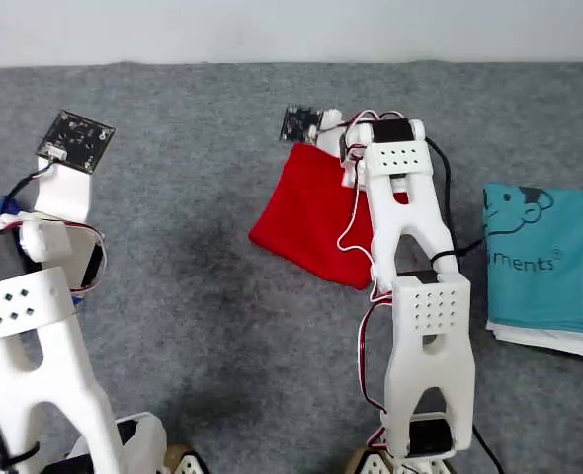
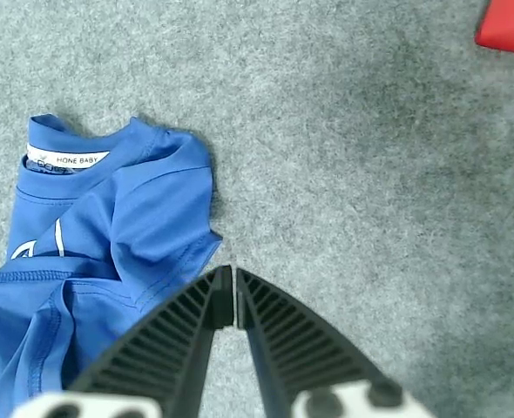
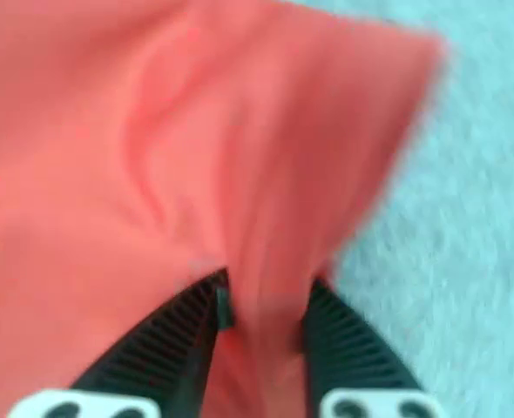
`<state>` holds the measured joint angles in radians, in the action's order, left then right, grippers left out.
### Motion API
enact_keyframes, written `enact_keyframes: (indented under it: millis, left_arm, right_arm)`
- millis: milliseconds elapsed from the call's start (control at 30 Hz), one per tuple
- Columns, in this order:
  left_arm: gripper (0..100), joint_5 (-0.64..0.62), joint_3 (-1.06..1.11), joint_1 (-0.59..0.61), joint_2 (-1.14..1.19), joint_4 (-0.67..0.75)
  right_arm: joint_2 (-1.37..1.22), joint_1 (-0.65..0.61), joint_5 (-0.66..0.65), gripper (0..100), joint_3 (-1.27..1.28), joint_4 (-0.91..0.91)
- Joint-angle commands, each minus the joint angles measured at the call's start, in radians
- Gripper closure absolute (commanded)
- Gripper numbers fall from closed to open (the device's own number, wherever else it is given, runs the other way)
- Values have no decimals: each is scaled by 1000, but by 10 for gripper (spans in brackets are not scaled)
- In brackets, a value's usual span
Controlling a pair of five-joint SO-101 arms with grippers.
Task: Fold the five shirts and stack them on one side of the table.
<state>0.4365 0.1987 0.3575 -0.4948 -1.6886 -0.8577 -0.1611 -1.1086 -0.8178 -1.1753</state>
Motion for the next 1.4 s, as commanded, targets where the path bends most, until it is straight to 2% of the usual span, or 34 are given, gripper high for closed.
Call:
enact_keyframes:
  millis: [0,200,400,733,833,933,1367]
  left_arm:
    - [985,3,-4,5,-34,-8]
    - [985,3,-4,5,-34,-6]
    - [985,2,-4,5,-34,-6]
    - [985,2,-2,5,-34,-6]
    - [985,2,-2,5,-34,-6]
    - [985,2,-2,5,-34,-6]
    - [985,2,4,5,-34,-8]
  right_arm:
    - [61,12,311,776,-61,33]
    - [133,15,743,733,-61,18]
    - [206,2,1097,731,-61,-122]
    - [222,-54,1462,724,-58,-346]
    - [214,-59,1570,642,-55,-375]
    - [182,-54,1628,563,-55,-378]
    - [-90,-24,1629,673,-61,-312]
